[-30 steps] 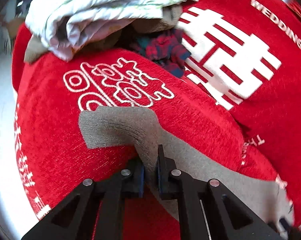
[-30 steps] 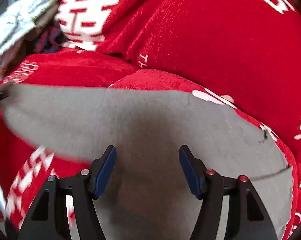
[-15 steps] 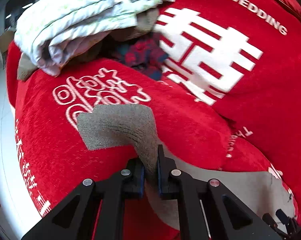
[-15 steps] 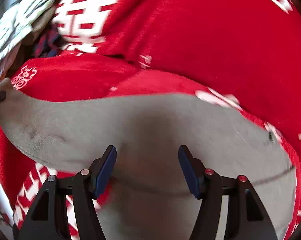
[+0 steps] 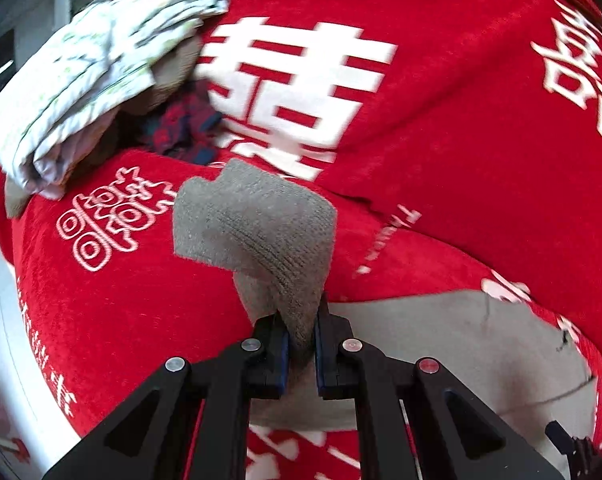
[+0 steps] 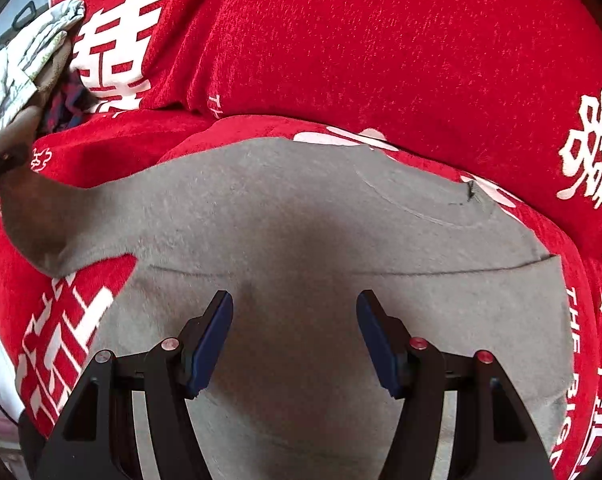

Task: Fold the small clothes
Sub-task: 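Carry the sleeve across the sweater body and open the left gripper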

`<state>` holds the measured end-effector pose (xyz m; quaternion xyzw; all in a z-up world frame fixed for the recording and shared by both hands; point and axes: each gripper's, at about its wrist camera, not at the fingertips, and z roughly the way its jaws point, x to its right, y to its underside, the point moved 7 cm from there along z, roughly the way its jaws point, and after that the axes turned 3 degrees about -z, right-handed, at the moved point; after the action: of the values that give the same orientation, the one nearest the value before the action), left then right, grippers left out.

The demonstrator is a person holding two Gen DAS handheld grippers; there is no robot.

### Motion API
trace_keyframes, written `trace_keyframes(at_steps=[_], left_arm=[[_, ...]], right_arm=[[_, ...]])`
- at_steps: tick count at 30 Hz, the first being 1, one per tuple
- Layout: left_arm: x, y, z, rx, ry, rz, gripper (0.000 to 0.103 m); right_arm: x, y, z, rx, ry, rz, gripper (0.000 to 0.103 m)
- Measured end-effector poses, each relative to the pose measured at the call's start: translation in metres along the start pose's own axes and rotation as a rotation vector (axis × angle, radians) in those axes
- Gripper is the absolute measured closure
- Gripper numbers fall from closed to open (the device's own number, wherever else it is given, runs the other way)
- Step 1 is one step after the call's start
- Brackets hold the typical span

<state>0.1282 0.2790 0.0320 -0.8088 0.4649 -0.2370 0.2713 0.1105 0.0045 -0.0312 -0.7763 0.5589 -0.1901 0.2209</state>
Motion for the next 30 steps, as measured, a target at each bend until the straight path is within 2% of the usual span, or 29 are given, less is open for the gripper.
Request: trace_keyframes(at_steps=[7,19,30], left_arm=[[0.051,0.015,-0.010,0.006,0.035,0.080,0.092],[0.115,0.040,-0.017,0.007,0.062,0.167,0.092],[0.194,0.076,-0.023,-0.010,0.080,0.274,0.092]], right_arm=[[0.020,0.011,-0.013,0.010,0.019,0.000,0.036],[0.074,0.039,-0.017,-0.003,0.036,0.080,0.036],[0.132,0.072,-0.029,0.000,0.051,0.183,0.036]])
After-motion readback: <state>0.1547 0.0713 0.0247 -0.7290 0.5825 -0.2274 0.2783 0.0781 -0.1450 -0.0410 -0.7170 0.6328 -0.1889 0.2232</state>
